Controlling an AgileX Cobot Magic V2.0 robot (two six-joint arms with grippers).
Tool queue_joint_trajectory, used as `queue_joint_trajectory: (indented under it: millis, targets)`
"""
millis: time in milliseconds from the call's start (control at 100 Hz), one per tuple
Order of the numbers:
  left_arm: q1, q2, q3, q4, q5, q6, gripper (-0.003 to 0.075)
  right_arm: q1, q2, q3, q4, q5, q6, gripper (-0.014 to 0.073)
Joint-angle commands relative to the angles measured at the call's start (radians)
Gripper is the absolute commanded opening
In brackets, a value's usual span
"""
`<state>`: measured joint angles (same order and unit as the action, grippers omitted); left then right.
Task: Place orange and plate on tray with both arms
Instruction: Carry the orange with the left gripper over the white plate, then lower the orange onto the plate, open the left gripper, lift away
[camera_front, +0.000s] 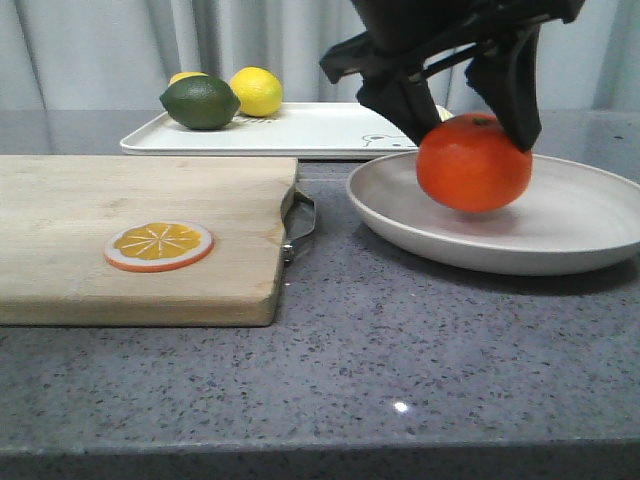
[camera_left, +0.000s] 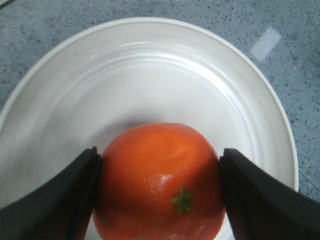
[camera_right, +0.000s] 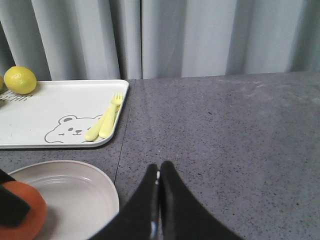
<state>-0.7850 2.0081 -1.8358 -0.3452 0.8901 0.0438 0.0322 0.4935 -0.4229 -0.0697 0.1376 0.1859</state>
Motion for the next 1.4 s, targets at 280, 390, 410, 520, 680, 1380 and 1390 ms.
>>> queue_joint_trajectory:
  millis: [280,390,410,520,680,1380,1390]
  targets:
    - [-0.009,-0.045,-0.037,-0.025,-0.023,0.003,0.0266,-0.007,0.012,-0.036,-0.014,-0.078,0.0,-0.0061]
    - [-0.009,-0.045,-0.037,-0.025,-0.017,0.003,0.0418,-0.007,0.012,-0.036,-0.014,-0.078,0.0,-0.0061]
    - [-0.009,-0.045,-0.037,-0.025,-0.017,0.003,0.0441,-0.007,0.012,-0.036,-0.014,-0.078,0.0,-0.0061]
    - [-0.009,-0.045,-0.037,-0.025,-0.017,0.003,0.0511,-0.007,0.012,-0.036,-0.014,-0.078,0.0,-0.0061]
    - [-0.009,-0.045,-0.037,-0.025,-0.017,0.003,0.0515,-0.007,0.012,-0.036,-0.014,-0.078,0.0,-0.0061]
    - [-0.006,-0.086,-0.085,0.014,0.002,0.026,0.0472,-0.007,0.012,-0.036,-0.014,-0.077,0.0,-0.0061]
    - [-0.006,-0.086,-0.085,0.014,0.002,0.026,0.0461,-0.007,0.012,-0.036,-0.014,-0.077,0.0,-0.0061]
